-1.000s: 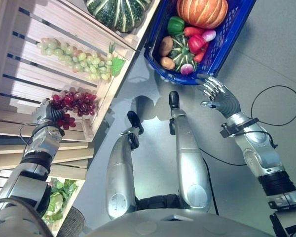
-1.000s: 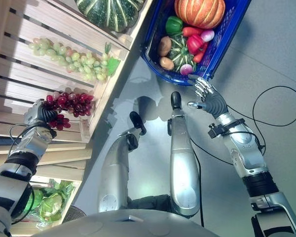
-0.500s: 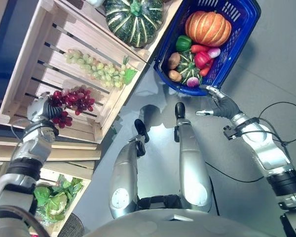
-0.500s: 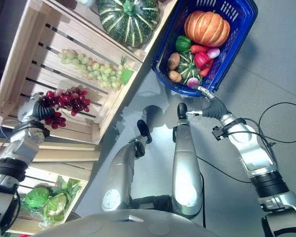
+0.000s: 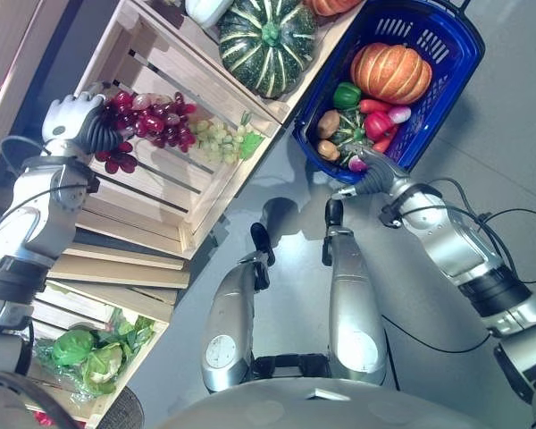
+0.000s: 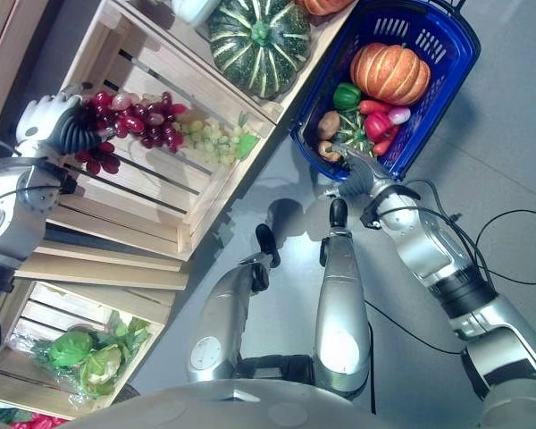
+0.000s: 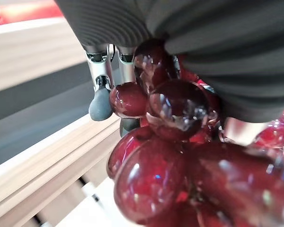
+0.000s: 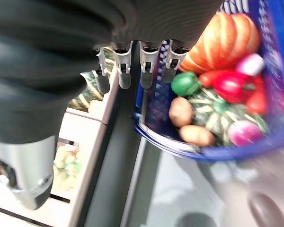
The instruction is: Pick up fruits and vegetables into the basket
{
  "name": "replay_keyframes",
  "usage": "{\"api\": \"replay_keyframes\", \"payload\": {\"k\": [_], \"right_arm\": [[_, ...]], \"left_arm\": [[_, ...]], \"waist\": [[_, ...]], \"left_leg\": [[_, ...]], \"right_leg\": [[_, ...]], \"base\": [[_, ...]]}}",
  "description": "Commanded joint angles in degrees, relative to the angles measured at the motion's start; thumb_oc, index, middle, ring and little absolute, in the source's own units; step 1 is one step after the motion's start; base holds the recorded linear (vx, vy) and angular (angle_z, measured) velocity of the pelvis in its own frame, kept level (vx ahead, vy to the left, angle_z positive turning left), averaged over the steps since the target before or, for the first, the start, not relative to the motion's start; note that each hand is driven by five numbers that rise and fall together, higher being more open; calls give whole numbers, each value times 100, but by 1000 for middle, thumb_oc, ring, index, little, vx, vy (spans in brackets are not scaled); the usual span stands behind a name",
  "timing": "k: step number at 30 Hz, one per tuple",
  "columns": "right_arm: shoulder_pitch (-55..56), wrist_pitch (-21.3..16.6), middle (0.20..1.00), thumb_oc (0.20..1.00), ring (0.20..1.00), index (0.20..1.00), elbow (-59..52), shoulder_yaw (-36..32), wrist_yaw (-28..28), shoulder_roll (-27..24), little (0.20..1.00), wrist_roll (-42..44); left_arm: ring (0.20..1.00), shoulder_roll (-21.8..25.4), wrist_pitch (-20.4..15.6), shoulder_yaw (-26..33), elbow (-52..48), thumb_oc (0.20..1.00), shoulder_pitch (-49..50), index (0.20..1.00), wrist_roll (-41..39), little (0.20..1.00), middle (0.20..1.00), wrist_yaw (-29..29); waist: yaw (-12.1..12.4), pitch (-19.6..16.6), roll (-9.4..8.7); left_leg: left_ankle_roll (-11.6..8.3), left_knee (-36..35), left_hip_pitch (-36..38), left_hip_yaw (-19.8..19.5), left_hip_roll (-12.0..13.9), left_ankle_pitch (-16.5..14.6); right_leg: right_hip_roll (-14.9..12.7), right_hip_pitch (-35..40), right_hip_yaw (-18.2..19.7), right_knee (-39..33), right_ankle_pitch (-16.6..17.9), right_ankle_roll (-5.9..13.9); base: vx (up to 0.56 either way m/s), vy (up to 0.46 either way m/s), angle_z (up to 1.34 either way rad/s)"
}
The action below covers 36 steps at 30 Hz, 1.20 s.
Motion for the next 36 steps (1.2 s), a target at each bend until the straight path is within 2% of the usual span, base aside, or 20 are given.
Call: {"api": "replay_keyframes", "payload": {"k": [1,10,12,17,26,30,36], "right_arm": [[-282,213,1000,1000,1000,1000,-520,120,-412,88,1000,-25],[-720,568,1000,1000,1000,1000,-516,231,-1379,639,1000,168],[-779,513,1000,1000,1000,1000,-410,226,-1766,839,1000,277],[-832,284,1000,1000,1000,1000,-371,169,-2140,1116,1000,342],[-1030,-281,1000,1000,1000,1000,-505,267,-2262,1516,1000,869],[-1177,-508,1000,1000,1000,1000,-371,449,-2097,1813,1000,1160],[-1309,-659,1000,1000,1000,1000,-167,675,-2115,2040,1000,1175]], "left_arm": [[200,251,-229,453,-475,200,-213,200,-282,200,200,-119],[200,-17,-356,144,-938,200,-715,200,-643,200,200,-573],[200,-143,-425,58,-1035,200,-835,200,-874,200,200,-637],[200,-454,-500,-63,-1215,200,-947,200,-1000,200,200,-774],[200,-874,-566,-318,-1450,200,-1230,200,-1295,200,200,-940],[200,-1121,-648,-453,-1531,200,-1395,200,-1478,200,200,-1026],[200,-1267,-605,-634,-1592,200,-1653,200,-1753,200,200,-1154]], "waist": [[44,-242,457],[112,-248,464],[130,-275,469],[156,-317,463],[192,-352,448],[236,-370,464],[271,-390,467]], "left_leg": [[31,388,-173,-52,-235,-222],[16,244,97,-88,-218,-192],[7,214,171,-105,-208,-193],[0,165,262,-117,-193,-196],[-20,153,378,-145,-182,-221],[-31,141,414,-168,-191,-223],[-38,115,472,-180,-189,-222]], "right_leg": [[-187,619,-128,-133,-529,395],[-220,862,-153,-211,-491,460],[-242,929,-164,-220,-494,473],[-269,1010,-180,-246,-493,493],[-341,1126,-223,-264,-495,513],[-391,1166,-247,-277,-485,519],[-432,1224,-293,-290,-477,532]], "base": [[6,-31,4],[7,-21,6],[16,-2,0],[12,-5,2],[7,-4,1],[0,0,0],[10,-7,4]]}}
